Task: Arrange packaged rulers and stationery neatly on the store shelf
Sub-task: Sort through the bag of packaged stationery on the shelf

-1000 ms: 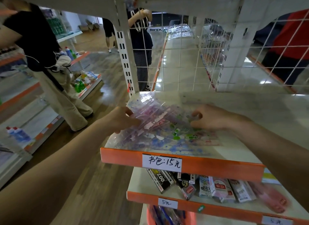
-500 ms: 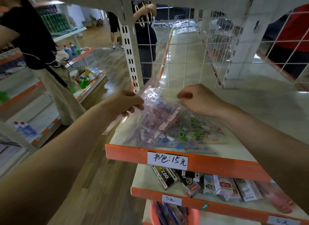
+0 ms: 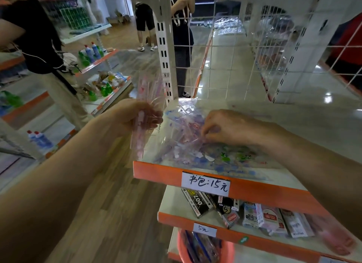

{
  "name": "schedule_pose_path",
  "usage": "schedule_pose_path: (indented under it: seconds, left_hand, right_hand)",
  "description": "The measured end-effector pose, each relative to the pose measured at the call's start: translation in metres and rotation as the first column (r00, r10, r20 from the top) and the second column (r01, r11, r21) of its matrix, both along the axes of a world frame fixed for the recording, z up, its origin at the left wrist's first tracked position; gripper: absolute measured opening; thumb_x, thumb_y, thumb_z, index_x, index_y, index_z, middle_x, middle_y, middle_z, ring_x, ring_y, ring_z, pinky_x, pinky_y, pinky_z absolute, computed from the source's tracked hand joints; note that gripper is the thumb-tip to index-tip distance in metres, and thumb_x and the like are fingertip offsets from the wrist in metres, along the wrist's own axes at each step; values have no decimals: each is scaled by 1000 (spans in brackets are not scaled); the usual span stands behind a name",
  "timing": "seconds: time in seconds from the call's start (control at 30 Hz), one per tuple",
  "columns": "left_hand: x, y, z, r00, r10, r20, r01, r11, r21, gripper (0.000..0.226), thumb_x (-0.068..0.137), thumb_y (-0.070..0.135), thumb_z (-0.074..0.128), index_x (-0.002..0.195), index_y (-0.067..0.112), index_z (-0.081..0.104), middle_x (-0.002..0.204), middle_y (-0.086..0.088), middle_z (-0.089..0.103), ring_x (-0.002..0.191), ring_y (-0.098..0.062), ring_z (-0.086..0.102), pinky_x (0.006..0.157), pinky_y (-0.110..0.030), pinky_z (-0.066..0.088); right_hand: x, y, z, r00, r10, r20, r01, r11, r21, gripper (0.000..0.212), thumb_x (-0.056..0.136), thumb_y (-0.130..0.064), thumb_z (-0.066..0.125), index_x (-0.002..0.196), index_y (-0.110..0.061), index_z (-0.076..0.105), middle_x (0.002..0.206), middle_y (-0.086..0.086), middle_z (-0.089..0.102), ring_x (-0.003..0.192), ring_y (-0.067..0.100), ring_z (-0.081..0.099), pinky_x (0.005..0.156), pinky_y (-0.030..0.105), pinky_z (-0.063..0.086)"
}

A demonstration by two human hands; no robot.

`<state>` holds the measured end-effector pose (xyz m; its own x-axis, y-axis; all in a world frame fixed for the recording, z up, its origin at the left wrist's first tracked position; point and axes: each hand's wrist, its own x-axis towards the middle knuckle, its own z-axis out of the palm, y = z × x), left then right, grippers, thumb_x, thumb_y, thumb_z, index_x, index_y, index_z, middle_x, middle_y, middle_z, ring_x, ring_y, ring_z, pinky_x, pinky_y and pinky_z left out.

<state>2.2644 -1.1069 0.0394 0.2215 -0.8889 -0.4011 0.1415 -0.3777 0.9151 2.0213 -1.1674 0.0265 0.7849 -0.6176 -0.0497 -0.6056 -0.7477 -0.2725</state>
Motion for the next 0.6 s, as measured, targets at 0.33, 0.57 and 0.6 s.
schedule_pose_path:
  seconds: [0.33,0.57,0.6]
  left_hand:
    - [-22,-4,0,964,42,-261,-42,999,4,22,93,17,55,73,8,56,61,-7,62,53,-17,61,50,-23,53]
    - [-76,-5,-9,964,-65,-259,54,997,-47,12,95,8,52,84,9,56,66,-6,55,57,-15,57,53,-28,57]
    - [-82,-5,-8,959,-100,-264,90,995,-50,12,96,8,51,86,8,57,67,-6,56,57,-14,56,54,-29,56]
  right_hand:
    - [-4,-4,13,843,-439,310,231,816,529,16,92,-3,50,104,-12,55,72,5,63,48,10,57,45,20,43]
    - [-2,4,16,684,-624,378,177,644,744,32,88,-40,62,94,-8,62,60,-3,51,41,6,35,40,18,25]
    - [2,9,14,694,-599,398,145,658,739,28,85,-34,67,93,-8,62,58,-4,51,39,4,37,38,17,26]
